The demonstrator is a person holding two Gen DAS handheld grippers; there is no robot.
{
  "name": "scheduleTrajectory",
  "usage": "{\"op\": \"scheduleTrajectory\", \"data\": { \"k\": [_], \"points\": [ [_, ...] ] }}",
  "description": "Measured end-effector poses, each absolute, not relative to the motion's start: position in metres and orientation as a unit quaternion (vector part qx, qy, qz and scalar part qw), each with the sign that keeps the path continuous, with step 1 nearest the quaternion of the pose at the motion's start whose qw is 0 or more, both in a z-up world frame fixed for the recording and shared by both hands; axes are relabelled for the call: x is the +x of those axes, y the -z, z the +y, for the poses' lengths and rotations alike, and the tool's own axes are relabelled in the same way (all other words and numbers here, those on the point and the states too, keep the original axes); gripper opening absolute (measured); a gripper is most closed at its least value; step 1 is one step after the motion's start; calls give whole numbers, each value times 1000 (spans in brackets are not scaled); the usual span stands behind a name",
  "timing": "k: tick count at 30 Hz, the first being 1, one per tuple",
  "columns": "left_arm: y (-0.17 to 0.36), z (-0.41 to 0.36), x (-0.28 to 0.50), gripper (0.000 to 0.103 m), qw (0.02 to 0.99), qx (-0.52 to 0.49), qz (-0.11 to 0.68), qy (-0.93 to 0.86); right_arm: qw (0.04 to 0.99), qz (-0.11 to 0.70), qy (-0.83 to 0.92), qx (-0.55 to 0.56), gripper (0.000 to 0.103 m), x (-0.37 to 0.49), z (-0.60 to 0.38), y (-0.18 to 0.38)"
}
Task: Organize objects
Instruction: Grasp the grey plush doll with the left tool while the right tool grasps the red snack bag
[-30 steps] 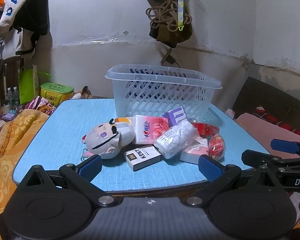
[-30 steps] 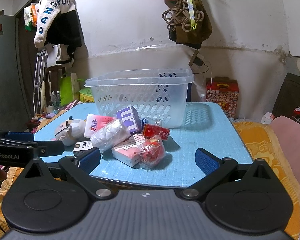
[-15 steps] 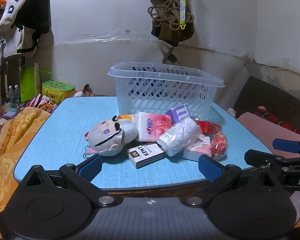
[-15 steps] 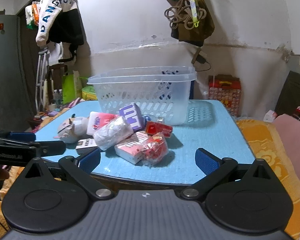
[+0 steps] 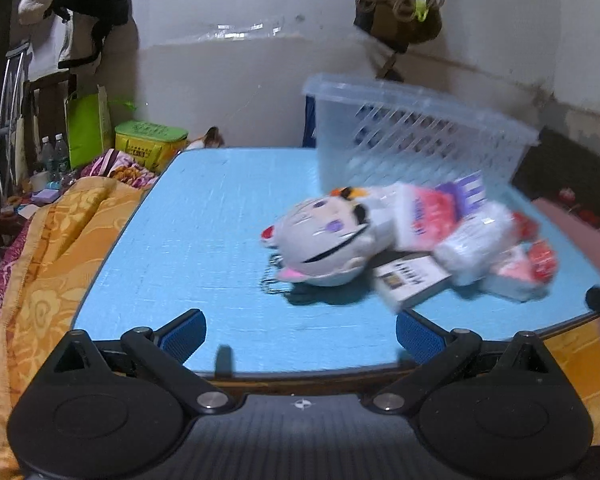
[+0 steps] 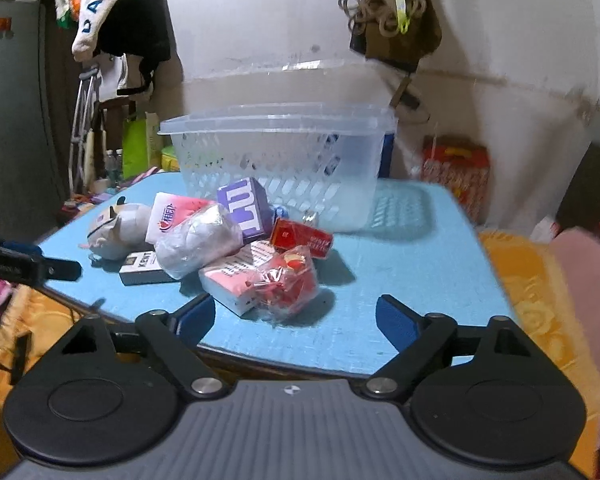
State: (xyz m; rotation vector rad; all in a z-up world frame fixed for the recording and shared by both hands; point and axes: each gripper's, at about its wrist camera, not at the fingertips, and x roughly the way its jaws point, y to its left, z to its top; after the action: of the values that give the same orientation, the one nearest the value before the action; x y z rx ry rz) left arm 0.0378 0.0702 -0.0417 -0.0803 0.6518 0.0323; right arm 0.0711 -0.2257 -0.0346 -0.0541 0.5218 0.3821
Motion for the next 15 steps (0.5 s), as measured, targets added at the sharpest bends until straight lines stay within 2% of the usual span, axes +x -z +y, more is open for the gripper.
{"op": "scheduleTrajectory", "data": {
  "k": [7,10,15],
  "points": [
    [40,73,71,100,941,-53,332,30,942,258,-209,-41,86,89,-213,42],
    [41,69,87,100,941,-49,333,44,938,271,-212,-38,80,100,-211,45],
    [44,63,102,100,942,-35,327,63,934,285,-216,-19,78,114,-219,48]
  ]
}}
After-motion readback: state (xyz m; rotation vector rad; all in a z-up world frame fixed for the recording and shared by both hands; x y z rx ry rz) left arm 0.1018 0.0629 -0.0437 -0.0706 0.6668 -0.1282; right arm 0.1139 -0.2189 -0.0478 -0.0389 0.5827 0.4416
